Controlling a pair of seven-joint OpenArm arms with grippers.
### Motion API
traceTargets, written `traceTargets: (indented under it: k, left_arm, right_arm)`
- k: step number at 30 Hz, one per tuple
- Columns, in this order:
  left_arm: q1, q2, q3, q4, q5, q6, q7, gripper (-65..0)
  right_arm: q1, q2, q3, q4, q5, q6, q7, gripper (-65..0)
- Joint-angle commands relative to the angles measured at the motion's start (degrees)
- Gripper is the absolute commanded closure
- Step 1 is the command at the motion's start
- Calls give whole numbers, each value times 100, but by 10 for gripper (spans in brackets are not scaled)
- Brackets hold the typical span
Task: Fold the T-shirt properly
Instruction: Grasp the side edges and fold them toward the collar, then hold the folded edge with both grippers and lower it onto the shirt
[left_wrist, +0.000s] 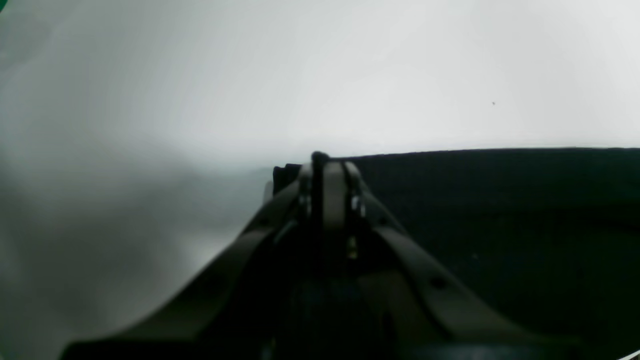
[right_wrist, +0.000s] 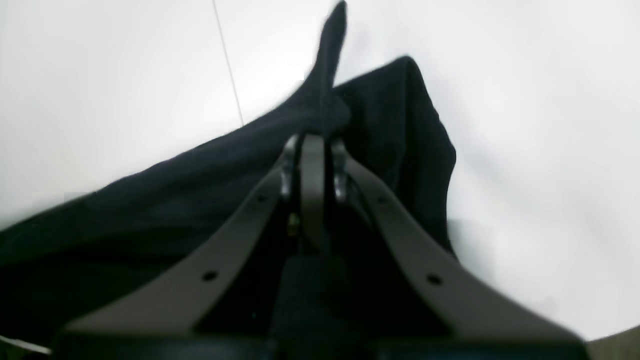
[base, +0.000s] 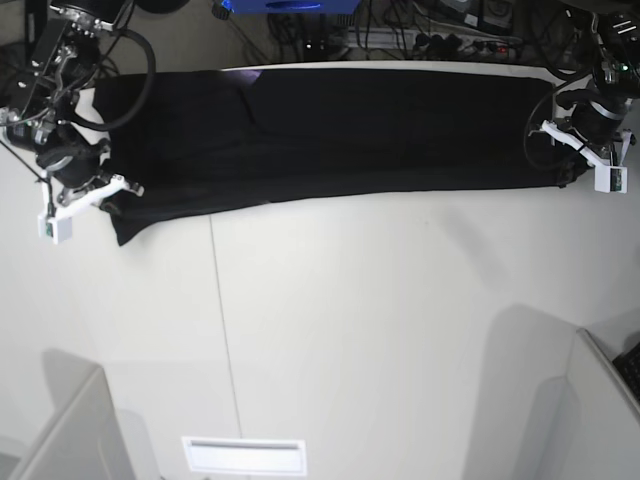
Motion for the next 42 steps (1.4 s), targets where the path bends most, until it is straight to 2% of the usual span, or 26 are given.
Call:
traceTargets:
  k: [1,7,15,20,39,42]
  left_arm:
    - [46,-90,-20,104,-39,-8,-118,0]
    - [134,-90,-29,104,-39,-8,-109,0]
    - [213,-90,-3,96,-39,-8,-109,0]
    - [345,-90,-3,122,-39,-8,-109,0]
    - [538,-99,-3,131,-13,-8,-109,0]
    - [608,-99,-3,131,-4,-8,-109,0]
  right_arm:
    - [-19,19,60,112,32,31,80,0]
    - [-248,-24,359,112,102,31,-96,0]
    - [-494,11,1036,112,1544,23,-395,0]
    - [-503,11,1414,112,1992,23,-782,0]
    - [-925,-148,1405,-55,2010,-21,-764,0]
    - [-986,-148,1405,-99,1764,-21,-764,0]
